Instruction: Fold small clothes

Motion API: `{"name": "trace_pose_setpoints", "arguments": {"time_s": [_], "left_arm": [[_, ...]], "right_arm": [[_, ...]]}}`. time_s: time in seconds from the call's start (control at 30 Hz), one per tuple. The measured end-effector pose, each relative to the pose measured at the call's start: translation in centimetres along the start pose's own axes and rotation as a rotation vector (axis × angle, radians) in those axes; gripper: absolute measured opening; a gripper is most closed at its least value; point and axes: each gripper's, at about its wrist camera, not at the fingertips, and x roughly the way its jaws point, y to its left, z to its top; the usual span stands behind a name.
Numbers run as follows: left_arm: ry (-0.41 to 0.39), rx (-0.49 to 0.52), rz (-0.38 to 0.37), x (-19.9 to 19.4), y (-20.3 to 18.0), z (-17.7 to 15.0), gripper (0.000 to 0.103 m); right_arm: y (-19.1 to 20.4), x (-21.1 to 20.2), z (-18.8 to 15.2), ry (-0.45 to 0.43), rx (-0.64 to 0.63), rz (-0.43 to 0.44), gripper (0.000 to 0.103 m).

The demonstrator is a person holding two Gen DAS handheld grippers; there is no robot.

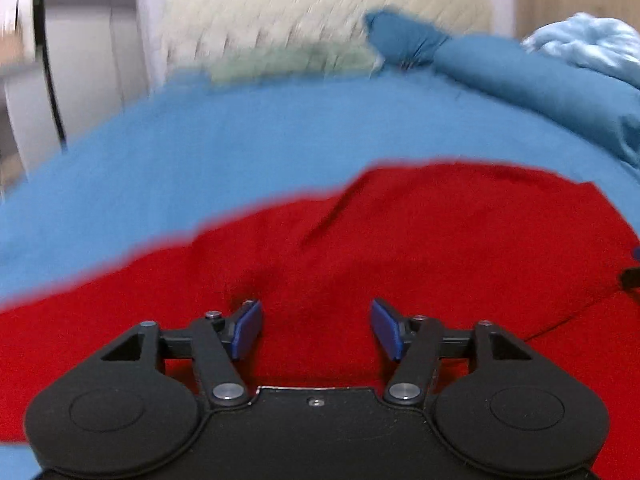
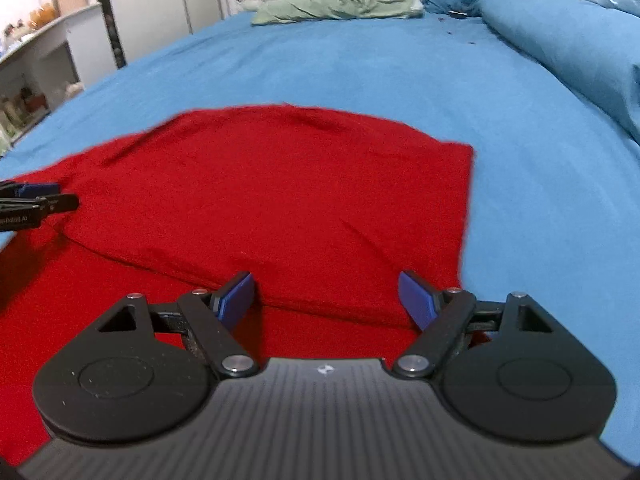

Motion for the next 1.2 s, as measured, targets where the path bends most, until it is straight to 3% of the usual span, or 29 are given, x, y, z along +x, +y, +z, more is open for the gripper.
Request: {"name": "trace_pose_setpoints", "arguments": {"time_s": [0.1, 0.23, 0.47, 0.5, 0.57, 0.6, 0.63, 0.77, 0.9, 1.07, 1.2], "left_arm": [[-0.008, -0.049, -0.013, 0.1, 1.0, 0.4, 0.069], [0.006, -0.03, 0.01, -0.5, 0.3, 1.1, 0.067], [-0.063, -0.06, 0.008, -8.0, 0.6, 1.5, 0.068], [-0.077, -0.062, 0.017, -9.6, 0.8, 1.9, 0.07], [-0.099, -0.082, 0.034, -12.0, 1.4, 2.8, 0.08], [-0.115, -0.101, 0.044, -13.5, 1.9, 3.2, 0.095], [-0.132, -0.117, 0.053, -14.6, 2.4, 3.5, 0.103], [-0.178, -0.174, 0.103, -18.2, 5.4, 4.3, 0.103], [-0.183, -0.254, 0.18, -20.4, 9.5, 3.8, 0.103], [-0.143, -0.395, 0.265, -21.1, 16.5, 1.4, 0.103], [-0.107, -0.521, 0.337, -20.1, 22.6, -2.2, 0.103]], "right_arm": [[-0.8, -0.7, -0.7, -0.01, 0.0, -0.006, 0.095], [-0.6, -1.2, -1.4, -0.021, -0.03, -0.014, 0.095], [0.7, -6.5, 0.5, -0.117, -0.024, -0.016, 0.097], [1.2, -7.6, 1.0, -0.132, -0.028, -0.024, 0.103], [2.2, -9.7, 2.0, -0.159, -0.028, -0.027, 0.103], [2.8, -10.7, 2.4, -0.179, -0.035, -0.027, 0.103], [3.5, -11.7, 2.9, -0.202, -0.049, -0.034, 0.103], [7.4, -14.1, 4.8, -0.229, -0.132, -0.047, 0.103], [10.9, -14.2, 6.1, -0.189, -0.152, 0.037, 0.103], [15.4, -12.9, 6.9, -0.116, -0.086, 0.166, 0.103], [19.6, -10.0, 7.2, -0.054, -0.099, 0.199, 0.103]]}}
